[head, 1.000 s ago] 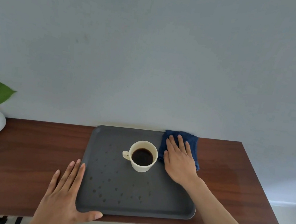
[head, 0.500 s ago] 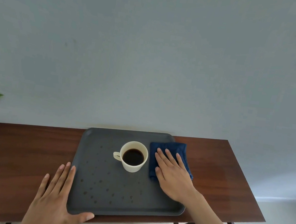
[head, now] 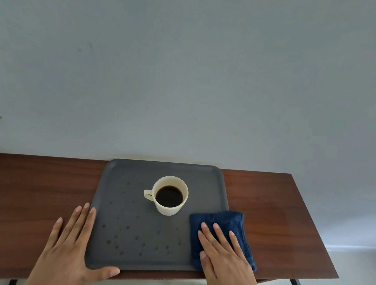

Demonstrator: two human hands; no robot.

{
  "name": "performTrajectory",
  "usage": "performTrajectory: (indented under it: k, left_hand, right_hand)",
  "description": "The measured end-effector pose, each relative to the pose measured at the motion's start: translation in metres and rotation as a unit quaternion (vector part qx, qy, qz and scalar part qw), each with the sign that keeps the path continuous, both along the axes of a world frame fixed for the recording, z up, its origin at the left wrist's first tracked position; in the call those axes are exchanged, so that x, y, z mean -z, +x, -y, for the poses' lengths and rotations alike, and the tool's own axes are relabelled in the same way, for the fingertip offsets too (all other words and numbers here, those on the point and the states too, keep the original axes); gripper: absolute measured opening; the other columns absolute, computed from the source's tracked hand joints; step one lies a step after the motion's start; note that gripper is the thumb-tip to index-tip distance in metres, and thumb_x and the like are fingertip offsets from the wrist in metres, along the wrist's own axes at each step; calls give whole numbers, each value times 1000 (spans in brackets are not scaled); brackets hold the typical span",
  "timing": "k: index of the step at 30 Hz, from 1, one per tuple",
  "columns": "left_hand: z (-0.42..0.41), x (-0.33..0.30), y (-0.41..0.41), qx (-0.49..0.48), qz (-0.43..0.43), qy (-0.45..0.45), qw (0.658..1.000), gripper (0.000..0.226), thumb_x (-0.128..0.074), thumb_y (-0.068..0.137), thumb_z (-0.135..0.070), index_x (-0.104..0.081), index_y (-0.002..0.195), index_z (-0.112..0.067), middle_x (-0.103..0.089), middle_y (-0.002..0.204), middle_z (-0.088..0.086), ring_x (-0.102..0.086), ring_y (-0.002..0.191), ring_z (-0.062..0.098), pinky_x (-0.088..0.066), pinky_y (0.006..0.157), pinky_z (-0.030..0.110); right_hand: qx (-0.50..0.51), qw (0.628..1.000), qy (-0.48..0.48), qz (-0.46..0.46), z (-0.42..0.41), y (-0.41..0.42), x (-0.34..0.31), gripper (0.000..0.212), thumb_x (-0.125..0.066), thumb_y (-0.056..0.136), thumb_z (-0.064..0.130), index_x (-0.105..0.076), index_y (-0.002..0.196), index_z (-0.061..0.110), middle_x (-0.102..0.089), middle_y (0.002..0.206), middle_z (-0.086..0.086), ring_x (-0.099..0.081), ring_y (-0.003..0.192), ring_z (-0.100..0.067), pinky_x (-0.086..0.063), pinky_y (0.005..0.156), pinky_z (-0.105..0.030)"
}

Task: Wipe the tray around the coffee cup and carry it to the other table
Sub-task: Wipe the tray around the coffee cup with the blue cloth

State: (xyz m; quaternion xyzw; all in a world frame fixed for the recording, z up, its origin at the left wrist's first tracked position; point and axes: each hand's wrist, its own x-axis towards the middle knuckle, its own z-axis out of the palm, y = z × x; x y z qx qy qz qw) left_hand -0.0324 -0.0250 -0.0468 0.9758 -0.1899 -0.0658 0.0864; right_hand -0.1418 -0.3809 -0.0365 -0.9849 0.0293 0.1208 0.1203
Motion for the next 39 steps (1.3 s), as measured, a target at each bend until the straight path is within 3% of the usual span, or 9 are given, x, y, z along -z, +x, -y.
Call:
performTrajectory:
  k: [4,9,18,31,39]
  left_hand:
    - [-1,2,2,1,-2,1,1000,146,-44,55,-106,-21,159,-8,-20,167,10,-20,154,26,-22,121,59]
    - [-3,5,3,9,1,4,1000,146,-44,56,-106,-9,162,-11,-10,170,8,-7,156,24,-11,123,55]
    - [-4,5,2,12,4,4,1000,145,-44,58,-106,-11,161,-9,-12,169,10,-10,156,26,-17,123,59]
    - [0,-2,-3,-4,16,-11,1000,145,-37,57,-108,-1,160,-13,2,170,4,5,156,18,-7,127,53]
    - [-2,2,-3,-6,13,-16,1000,145,-38,57,-108,-1,161,-13,0,170,4,3,156,18,-8,126,54]
  right_hand:
    - [-9,999,-30,21,-2,16,3,61,-6,107,53,8,164,35,20,168,20,28,153,-7,18,125,-40]
    - [-16,998,-30,47,11,66,5,63,-7,108,52,1,166,28,9,172,14,18,157,-10,13,128,-41]
    - [-28,999,-25,26,34,147,2,62,-17,111,45,-3,167,23,5,175,8,11,160,-15,7,129,-45]
    - [-18,998,-34,45,8,49,8,60,-7,108,49,10,163,34,17,169,19,27,153,-5,25,123,-35]
    - [42,999,-19,-1,-28,6,7,59,-3,104,52,22,154,34,27,164,22,32,151,-12,26,119,-33]
